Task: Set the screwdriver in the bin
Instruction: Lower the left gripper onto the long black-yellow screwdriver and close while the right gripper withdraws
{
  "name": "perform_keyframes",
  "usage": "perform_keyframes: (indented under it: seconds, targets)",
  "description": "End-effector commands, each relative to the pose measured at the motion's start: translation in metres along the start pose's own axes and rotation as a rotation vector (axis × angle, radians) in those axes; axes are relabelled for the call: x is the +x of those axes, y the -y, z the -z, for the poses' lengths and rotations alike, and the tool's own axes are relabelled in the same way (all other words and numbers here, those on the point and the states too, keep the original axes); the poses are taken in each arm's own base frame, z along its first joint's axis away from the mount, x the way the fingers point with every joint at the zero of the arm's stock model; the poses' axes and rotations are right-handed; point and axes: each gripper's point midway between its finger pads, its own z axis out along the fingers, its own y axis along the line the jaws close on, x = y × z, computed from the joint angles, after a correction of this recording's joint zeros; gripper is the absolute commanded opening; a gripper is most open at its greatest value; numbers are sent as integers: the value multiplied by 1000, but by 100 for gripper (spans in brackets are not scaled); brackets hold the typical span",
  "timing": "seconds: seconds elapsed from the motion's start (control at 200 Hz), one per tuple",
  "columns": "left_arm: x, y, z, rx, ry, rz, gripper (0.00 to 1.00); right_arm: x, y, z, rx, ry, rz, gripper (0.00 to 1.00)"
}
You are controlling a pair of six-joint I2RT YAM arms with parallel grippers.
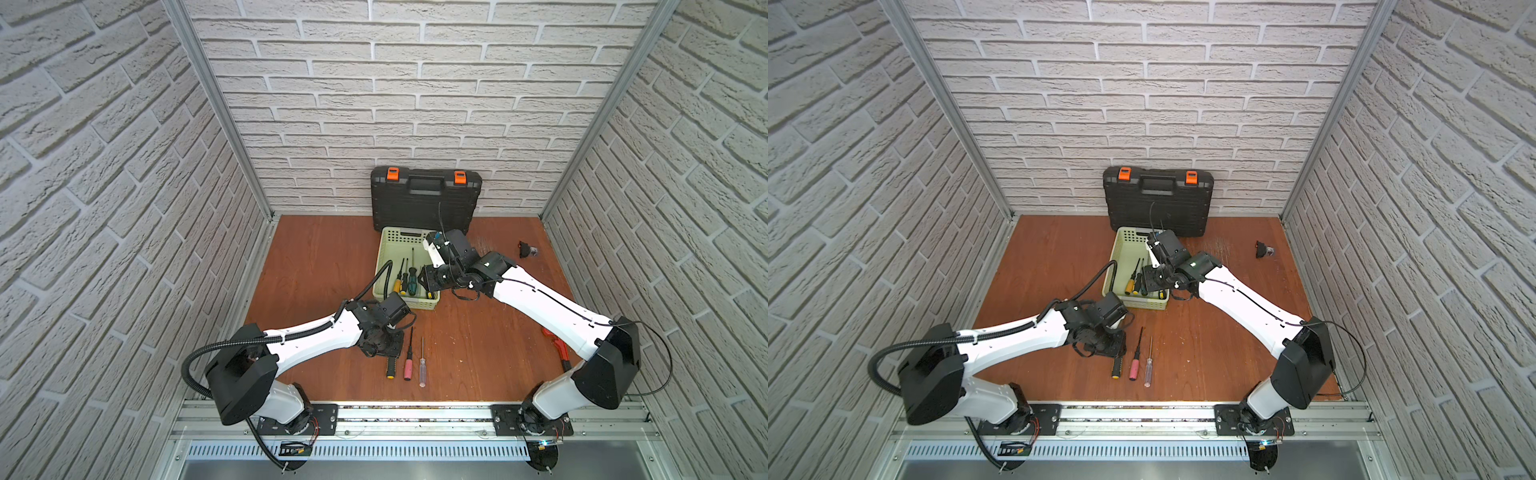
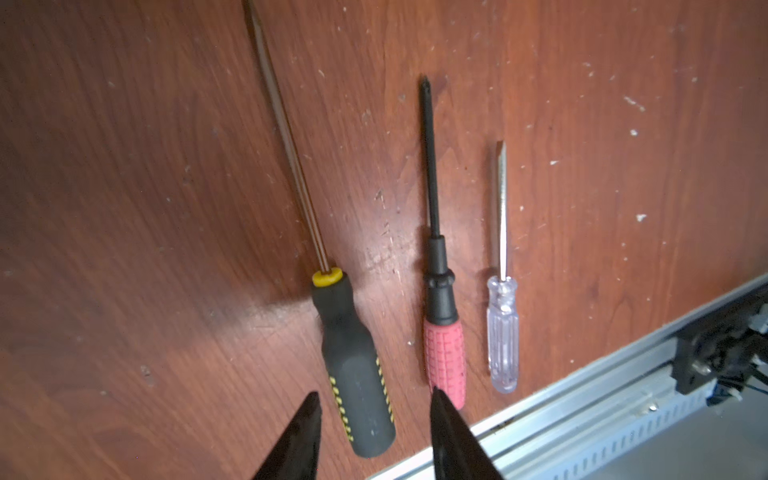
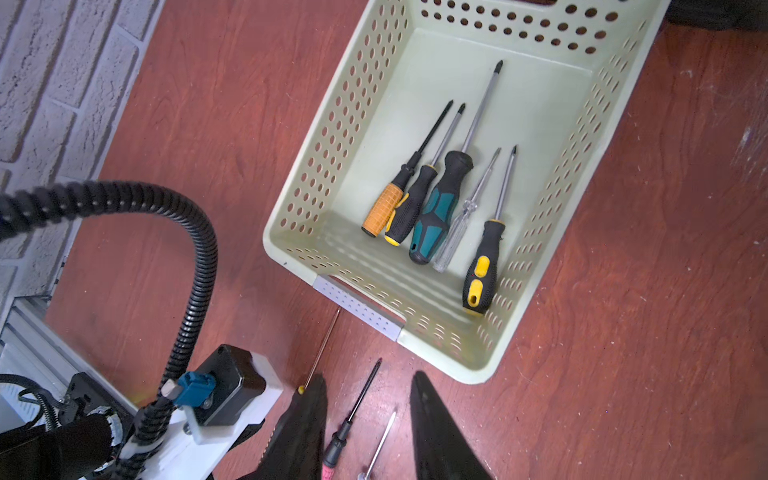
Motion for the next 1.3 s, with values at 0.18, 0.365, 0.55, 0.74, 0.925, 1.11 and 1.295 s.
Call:
perform_keyframes:
  seconds: [0.18,0.365,0.55,0.74,0.925,1.11,1.295]
  targets:
    - [10,-12,-25,-87,-42,50,45,7,0,-10,-30,25,-42,36]
    - [14,-14,-34,-100,-66,54,47,4,-3,-9,-42,30,-40,36]
    - [17,-14,-44,-109,-82,50,44,2,-3,-4,-41,32,-34,36]
    - [21,-14,-48,-110,-100,58,22,-2,-3,5,-33,51,-27,36]
    - [21,-21,-31,-154,-83,64,10,-1,-1,3,-25,45,-25,36]
    - [16,-19,28,-168,-28,37,9,-8,-5,9,-27,55,-18,35]
    - [19,14,70,76,-35,2,7,-13,-4,16,-15,69,-1,35]
